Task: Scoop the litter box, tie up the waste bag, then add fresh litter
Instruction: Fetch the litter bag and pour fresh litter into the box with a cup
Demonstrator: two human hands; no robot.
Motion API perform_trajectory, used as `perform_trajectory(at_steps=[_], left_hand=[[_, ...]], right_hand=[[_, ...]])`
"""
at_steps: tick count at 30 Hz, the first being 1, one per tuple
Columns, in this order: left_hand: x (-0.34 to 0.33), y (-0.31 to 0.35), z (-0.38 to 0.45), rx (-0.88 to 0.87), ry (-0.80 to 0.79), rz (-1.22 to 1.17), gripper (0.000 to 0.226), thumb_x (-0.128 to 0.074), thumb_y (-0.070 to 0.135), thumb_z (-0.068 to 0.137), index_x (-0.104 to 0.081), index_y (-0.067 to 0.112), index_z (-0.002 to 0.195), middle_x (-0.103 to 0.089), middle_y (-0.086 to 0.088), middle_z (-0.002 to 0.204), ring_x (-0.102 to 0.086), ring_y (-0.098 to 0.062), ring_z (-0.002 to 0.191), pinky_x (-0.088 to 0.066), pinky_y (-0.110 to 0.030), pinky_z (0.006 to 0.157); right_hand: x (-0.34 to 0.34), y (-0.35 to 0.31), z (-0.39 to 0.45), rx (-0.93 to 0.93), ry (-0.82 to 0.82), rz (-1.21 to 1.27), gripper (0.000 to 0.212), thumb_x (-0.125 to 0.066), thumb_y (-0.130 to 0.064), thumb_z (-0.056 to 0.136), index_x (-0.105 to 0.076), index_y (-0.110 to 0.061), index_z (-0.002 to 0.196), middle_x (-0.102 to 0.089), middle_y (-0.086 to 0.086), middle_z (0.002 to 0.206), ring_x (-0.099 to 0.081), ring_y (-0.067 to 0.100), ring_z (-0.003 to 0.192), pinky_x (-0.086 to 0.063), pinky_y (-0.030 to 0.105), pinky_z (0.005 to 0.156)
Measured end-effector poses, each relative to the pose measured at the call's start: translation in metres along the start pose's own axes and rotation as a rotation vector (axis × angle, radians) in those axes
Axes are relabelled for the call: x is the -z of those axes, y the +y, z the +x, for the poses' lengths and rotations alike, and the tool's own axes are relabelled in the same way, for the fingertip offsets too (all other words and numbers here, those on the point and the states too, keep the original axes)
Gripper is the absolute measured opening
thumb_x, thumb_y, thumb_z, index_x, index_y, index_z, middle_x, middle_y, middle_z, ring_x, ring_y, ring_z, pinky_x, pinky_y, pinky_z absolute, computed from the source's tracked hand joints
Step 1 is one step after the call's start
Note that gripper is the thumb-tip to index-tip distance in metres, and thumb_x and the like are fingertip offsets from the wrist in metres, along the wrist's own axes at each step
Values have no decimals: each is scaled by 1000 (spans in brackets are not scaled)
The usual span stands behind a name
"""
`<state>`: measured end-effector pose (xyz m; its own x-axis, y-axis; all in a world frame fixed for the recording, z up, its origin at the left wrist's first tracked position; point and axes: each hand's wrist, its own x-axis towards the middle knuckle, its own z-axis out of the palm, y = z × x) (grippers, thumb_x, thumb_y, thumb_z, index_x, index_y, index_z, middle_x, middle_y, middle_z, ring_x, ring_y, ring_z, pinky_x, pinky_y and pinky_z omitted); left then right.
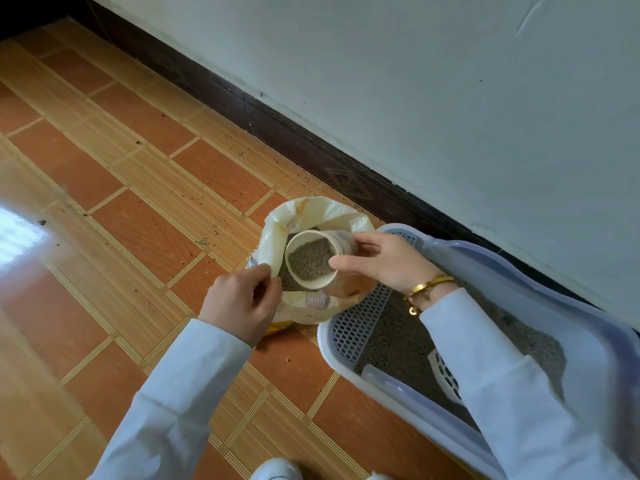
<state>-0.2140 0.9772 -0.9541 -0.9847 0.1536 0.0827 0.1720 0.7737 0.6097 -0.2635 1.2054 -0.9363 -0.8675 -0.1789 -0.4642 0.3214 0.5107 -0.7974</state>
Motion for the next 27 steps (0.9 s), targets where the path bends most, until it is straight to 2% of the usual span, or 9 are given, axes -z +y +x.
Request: perform_trajectory(at_steps=[2, 4, 7, 9, 11, 14, 19, 23, 27], left_hand=[[-3, 4, -1, -18, 2, -15, 34, -44, 26, 84, -36, 11, 55, -27, 4, 42, -24, -16, 38, -22, -26, 42], [-7, 9, -2, -37, -7, -33, 34, -44, 26, 85, -36, 11, 56, -27, 3, 42, -25, -16, 38, -22, -27, 42], [-12, 14, -5, -73, -27, -32, 34, -44, 26, 85, -37, 11, 56, -27, 4, 42, -25, -17, 37, -22, -26, 42], [-13, 16, -6, -85, -33, -27, 34, -44, 26, 85, -36, 12, 56, -26, 5, 42, -25, -16, 37, -22, -25, 42], [-13, 18, -6, -92, -37, -24, 33, -45, 25, 84, -33, 15, 54, -24, 6, 41, -24, -15, 36, -21, -25, 41], [-14, 22, -6, -97, -39, -22, 34, -46, 23, 82, -32, 13, 53, -22, 5, 41, -23, -15, 37, -20, -24, 42], [-16, 26, -6, -116, -33, -16, 34, -46, 21, 82, -36, 6, 54, -23, 4, 41, -24, -16, 36, -20, -25, 42], [-19, 29, -6, -121, -33, -6, 35, -45, 21, 82, -41, 0, 55, -26, 2, 40, -25, -16, 35, -20, -24, 42], [-22, 31, -6, -119, -35, 4, 35, -45, 22, 82, -42, 0, 55, -29, 0, 40, -26, -18, 36, -22, -24, 42]], right_hand=[[12, 7, -14, -1, 2, 127, 52, -78, -62, 48, -65, -39, 93, -70, -11, 103, -64, 6, 101, -52, 35, 94], [22, 14, -28, -5, -6, 273, 55, -81, -57, 47, -69, -35, 95, -71, -2, 109, -65, 16, 107, -48, 41, 99], [37, 30, -51, -18, 32, 509, 61, -84, -39, 48, -67, -23, 104, -72, 5, 110, -67, 20, 106, -52, 34, 96], [48, 44, -64, -16, 99, 571, 59, -83, -37, 48, -67, -21, 103, -72, 4, 109, -67, 18, 105, -55, 26, 88], [59, 58, -76, -25, 211, 489, 61, -83, -44, 46, -68, -27, 103, -72, -1, 108, -67, 17, 105, -54, 26, 87], [71, 81, -86, -98, 391, 222, 82, -84, -49, 49, -58, -24, 123, -64, -8, 117, -60, 10, 109, -47, 34, 97], [71, 102, -94, -86, 364, 107, 94, -87, -47, 37, -48, -31, 121, -55, -11, 118, -57, 8, 110, -48, 25, 89], [71, 108, -92, -85, 331, 12, 99, -85, -46, 37, -44, -31, 126, -48, -5, 131, -49, 12, 121, -45, 38, 102], [73, 111, -94, -62, 340, -35, 95, -84, -45, 38, -43, -33, 124, -45, -9, 129, -46, 10, 120, -45, 31, 98]])
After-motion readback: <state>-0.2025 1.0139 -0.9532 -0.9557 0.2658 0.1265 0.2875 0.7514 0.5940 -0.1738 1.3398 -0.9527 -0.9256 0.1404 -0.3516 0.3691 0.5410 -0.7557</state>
